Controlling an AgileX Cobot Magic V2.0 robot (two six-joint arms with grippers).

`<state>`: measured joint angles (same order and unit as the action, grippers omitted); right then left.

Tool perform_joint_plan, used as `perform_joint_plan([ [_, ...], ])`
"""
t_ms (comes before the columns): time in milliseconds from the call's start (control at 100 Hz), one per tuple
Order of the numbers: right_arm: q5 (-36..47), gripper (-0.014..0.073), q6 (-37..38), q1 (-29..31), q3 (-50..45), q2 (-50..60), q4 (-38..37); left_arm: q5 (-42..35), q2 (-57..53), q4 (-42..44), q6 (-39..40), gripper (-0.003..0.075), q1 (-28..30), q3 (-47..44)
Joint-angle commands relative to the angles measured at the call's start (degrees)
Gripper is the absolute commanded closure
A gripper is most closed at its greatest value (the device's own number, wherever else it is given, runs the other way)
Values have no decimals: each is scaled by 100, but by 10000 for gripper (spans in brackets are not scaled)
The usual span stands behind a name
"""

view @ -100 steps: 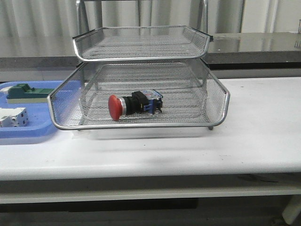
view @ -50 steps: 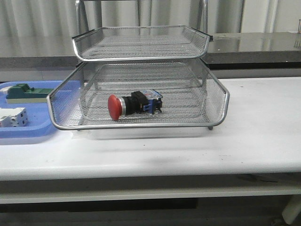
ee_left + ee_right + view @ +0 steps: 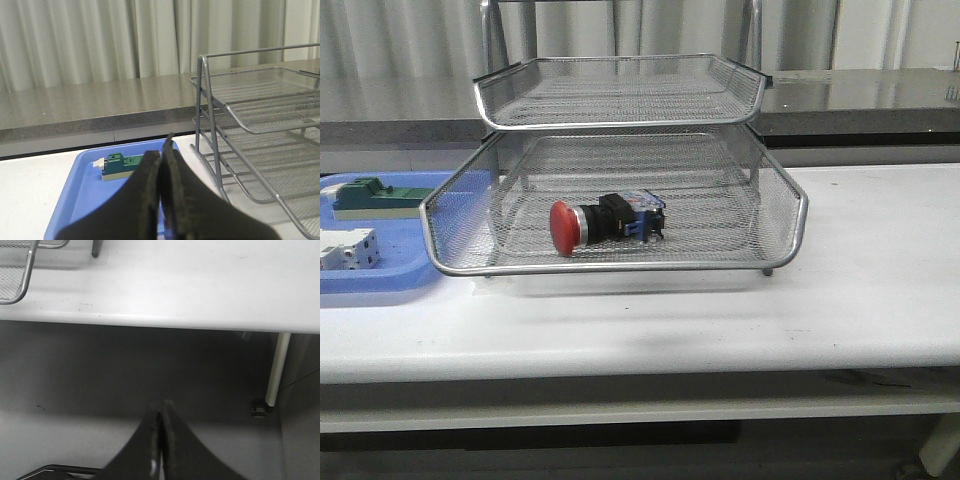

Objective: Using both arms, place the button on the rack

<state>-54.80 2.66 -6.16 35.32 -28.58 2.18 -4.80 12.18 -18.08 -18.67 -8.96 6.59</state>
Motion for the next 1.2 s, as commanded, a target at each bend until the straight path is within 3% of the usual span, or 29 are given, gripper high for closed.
perform_joint_plan([
  [0, 337, 660, -9, 2, 151, -13, -54, -396, 40, -34, 43, 741, 13, 163],
  [450, 369, 660, -9, 2, 151, -13, -28, -396, 40, -34, 43, 741, 13, 163],
  [660, 1165, 660, -32, 2, 151, -148, 505, -396, 40, -34, 43, 741, 13, 163],
  [820, 1218, 659, -266, 2, 151, -942, 1096, -396, 40, -34, 43, 741, 13, 163],
  [1000, 1252, 659, -1259, -30, 155, -2079, 2065, -396, 40, -34, 43, 741, 13, 163],
  [1190, 1509, 659, -1831, -584, 381, -3115, 2624, -396, 40, -34, 43, 741, 13, 163],
])
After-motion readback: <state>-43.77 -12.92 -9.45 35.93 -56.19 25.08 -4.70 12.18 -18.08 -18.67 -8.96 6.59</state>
